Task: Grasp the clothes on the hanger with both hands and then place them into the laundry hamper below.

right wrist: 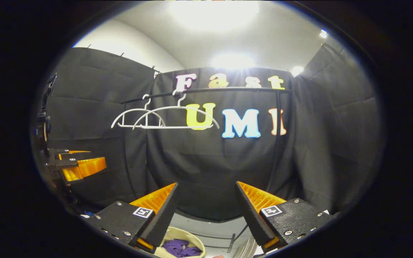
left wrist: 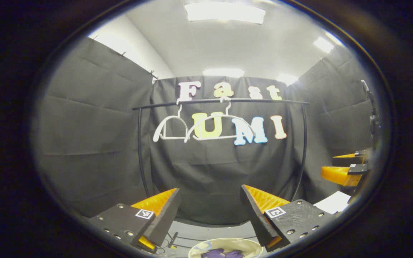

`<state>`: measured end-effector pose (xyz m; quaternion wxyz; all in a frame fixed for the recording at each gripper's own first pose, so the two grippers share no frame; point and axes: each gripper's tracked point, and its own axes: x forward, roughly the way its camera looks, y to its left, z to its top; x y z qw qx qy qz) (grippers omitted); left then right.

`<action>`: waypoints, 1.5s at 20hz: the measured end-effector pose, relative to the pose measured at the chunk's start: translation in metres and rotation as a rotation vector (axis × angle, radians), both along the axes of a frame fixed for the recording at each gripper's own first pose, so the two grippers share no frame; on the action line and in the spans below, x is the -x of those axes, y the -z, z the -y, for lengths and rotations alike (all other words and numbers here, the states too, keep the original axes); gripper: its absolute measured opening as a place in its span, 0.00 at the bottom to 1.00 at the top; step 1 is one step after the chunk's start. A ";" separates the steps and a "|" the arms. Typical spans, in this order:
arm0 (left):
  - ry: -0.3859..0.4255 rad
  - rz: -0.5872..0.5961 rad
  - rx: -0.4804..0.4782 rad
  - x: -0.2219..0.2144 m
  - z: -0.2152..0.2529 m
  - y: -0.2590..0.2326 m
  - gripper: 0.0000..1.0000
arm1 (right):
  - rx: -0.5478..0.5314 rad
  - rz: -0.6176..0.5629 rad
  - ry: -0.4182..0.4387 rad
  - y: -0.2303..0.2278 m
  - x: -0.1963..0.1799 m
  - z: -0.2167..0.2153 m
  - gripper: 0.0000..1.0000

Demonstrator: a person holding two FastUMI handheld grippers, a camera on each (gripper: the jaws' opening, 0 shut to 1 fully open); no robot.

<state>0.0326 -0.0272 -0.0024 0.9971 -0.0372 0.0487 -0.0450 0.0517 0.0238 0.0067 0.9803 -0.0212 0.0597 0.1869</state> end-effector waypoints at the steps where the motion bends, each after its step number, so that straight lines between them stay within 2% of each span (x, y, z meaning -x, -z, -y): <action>1: -0.013 0.014 0.006 0.002 -0.002 -0.010 1.00 | -0.007 0.029 0.020 -0.013 0.002 0.013 0.92; 5: -0.030 0.062 0.039 0.020 -0.005 -0.046 1.00 | -0.021 0.100 0.090 -0.044 0.016 0.057 0.92; 6: -0.034 0.069 0.027 0.026 -0.006 -0.052 0.96 | -0.020 0.113 0.108 -0.048 0.021 0.068 0.92; 7: -0.044 0.078 0.008 0.031 -0.008 -0.059 1.00 | -0.021 0.125 0.124 -0.052 0.027 0.078 0.92; 10: -0.063 0.113 -0.049 0.048 -0.014 -0.082 1.00 | -0.035 0.131 0.169 -0.051 0.042 0.105 0.93; 11: -0.070 0.116 -0.059 0.054 -0.015 -0.086 0.89 | -0.041 0.130 0.189 -0.049 0.045 0.115 0.93; 12: -0.073 0.117 -0.062 0.059 -0.014 -0.087 1.00 | -0.047 0.126 0.206 -0.048 0.047 0.123 0.92; 17: -0.090 0.127 -0.053 0.076 -0.014 -0.100 1.00 | -0.058 0.117 0.263 -0.046 0.059 0.156 0.93; 29: -0.092 0.129 -0.049 0.100 -0.011 -0.108 1.00 | -0.089 0.172 0.301 -0.065 0.081 0.163 0.93; 30: -0.094 0.128 -0.045 0.104 -0.013 -0.108 0.89 | -0.094 0.176 0.304 -0.066 0.083 0.163 0.93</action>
